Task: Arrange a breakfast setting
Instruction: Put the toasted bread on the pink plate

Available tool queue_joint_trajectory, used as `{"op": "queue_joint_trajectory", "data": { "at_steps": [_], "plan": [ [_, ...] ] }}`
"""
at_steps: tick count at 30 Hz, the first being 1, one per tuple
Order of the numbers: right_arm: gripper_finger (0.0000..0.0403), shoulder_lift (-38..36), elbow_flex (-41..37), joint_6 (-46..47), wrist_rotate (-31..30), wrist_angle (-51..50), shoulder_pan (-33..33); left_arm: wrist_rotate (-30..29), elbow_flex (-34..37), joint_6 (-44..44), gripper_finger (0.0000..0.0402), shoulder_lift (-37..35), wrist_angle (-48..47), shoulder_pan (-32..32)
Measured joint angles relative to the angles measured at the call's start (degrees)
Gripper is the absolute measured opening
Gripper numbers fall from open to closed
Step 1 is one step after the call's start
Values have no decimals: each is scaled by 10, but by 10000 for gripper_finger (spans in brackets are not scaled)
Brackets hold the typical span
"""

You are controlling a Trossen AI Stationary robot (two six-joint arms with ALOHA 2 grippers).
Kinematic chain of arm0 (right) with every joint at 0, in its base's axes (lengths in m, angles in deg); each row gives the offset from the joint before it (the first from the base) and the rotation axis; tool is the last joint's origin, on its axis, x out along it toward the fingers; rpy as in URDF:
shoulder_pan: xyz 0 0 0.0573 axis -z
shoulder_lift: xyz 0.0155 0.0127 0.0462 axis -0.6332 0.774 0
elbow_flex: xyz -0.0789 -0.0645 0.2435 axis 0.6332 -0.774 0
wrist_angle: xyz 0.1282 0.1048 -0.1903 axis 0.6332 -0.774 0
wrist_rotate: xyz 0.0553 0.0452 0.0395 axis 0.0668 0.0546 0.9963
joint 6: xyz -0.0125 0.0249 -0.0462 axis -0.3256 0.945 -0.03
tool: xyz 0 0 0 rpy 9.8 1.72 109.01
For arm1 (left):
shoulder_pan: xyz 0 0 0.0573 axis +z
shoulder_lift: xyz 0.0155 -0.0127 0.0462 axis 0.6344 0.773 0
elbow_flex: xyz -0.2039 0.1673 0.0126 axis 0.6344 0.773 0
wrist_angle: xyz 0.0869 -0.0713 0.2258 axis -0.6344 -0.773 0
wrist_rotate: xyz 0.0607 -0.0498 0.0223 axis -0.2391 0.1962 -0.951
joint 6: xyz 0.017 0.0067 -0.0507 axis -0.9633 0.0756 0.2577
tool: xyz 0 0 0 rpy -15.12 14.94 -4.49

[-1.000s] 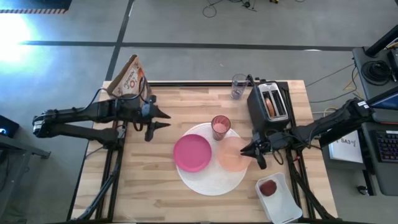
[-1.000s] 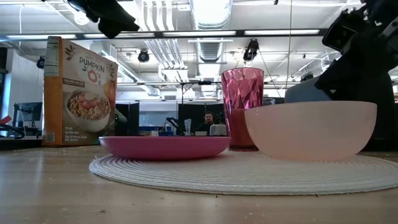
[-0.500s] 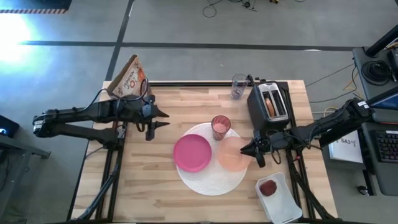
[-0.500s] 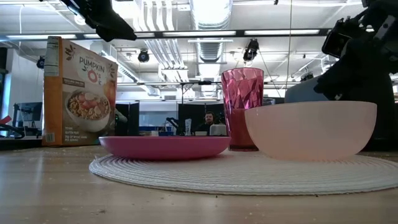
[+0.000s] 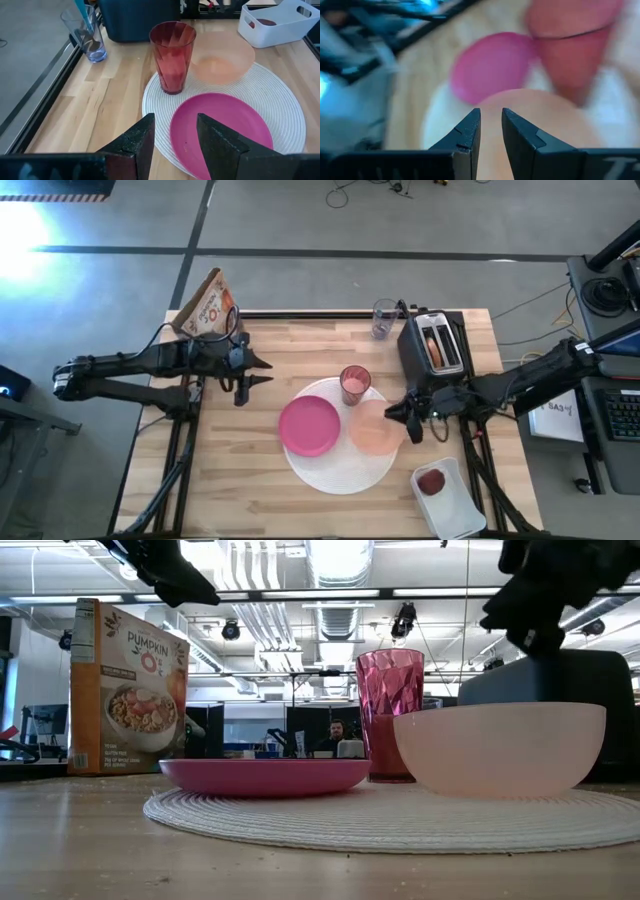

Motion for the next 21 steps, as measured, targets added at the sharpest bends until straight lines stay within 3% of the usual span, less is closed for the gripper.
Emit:
{"op": "queue_joint_trajectory", "data": {
  "at_steps": [5,10,15,21],
  "plan": [
    [68,8,112,68,-125,-259,1,0,0,0,130,1,0,0],
    [72,9,194,134,-144,-417,11,0,0,0,130,1,0,0],
    [101,15,255,209,-151,-537,36,0,0,-1,130,1,0,0],
    [138,38,325,300,-214,-672,75,0,0,-13,130,1,0,0]
  ]
}}
